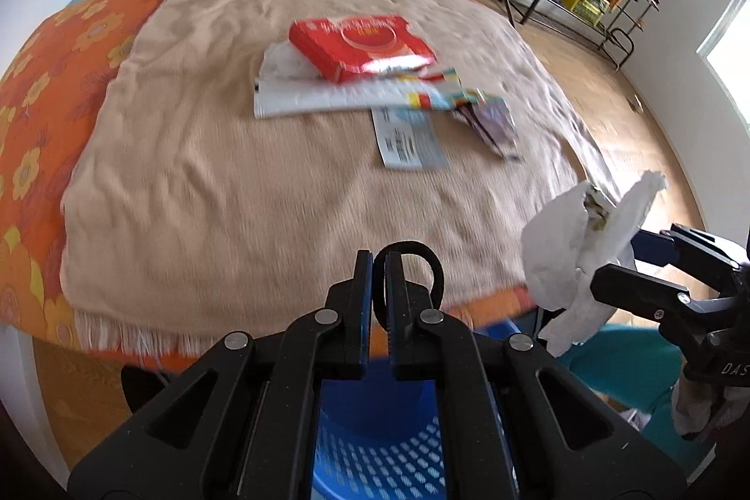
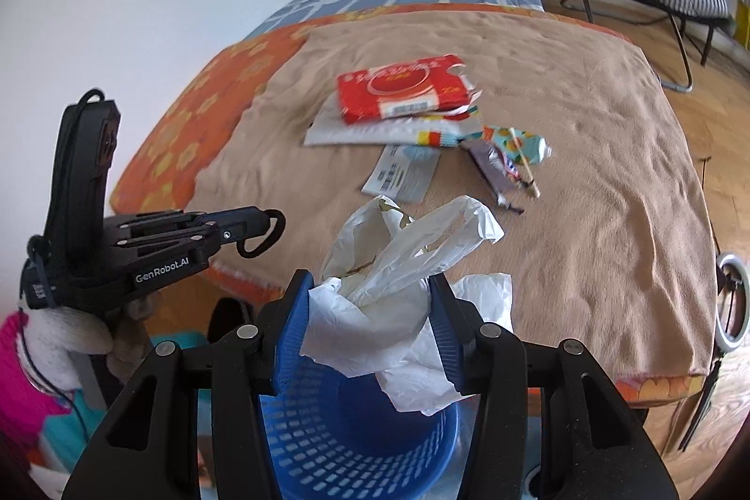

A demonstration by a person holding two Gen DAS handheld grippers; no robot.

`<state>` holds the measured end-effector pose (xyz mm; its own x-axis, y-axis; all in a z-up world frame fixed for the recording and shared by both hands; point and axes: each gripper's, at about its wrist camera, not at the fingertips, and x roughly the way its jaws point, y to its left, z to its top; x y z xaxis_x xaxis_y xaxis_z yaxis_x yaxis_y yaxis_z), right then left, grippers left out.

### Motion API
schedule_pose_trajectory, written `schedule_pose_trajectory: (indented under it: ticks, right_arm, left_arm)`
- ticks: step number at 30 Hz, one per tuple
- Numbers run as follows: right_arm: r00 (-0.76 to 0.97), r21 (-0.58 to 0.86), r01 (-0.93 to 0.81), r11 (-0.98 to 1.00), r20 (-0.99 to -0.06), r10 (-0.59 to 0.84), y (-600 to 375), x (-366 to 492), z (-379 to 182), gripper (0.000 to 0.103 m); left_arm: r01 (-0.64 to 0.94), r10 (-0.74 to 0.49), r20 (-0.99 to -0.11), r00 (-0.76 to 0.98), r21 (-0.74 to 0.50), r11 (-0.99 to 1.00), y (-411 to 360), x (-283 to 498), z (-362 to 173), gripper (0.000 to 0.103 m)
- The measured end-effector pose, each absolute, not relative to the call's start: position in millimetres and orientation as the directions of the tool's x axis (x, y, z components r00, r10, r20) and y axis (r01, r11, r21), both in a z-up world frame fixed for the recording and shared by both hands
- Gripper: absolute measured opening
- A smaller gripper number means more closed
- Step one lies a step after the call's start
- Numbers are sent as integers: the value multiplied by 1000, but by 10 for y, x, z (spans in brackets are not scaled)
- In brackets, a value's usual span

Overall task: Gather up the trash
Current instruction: 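Carry the tissue in the right gripper and hair tie in the left over the blue basket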

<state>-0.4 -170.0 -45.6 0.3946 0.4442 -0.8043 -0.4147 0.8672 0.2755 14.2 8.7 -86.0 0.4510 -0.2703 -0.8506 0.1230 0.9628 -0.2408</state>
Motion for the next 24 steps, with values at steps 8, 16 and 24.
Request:
schedule_pose_trajectory:
  ticks: [8, 16, 24]
  right_arm:
    - [356, 266, -449, 853, -822, 444, -1603, -346, -655, 47]
    - [301, 268, -463, 845, -848, 435, -1546, -570, -903, 47]
    - [255, 260, -475, 841, -874, 414, -1481, -743, -1135, 48]
  left_arm:
    - [141, -273, -862, 428, -235, 962, 49, -295, -1033, 3]
    - [134, -279, -892, 356, -246, 960, 47, -576, -1372, 3]
    - [145, -284, -909, 307, -250, 957, -8, -768, -1579, 3]
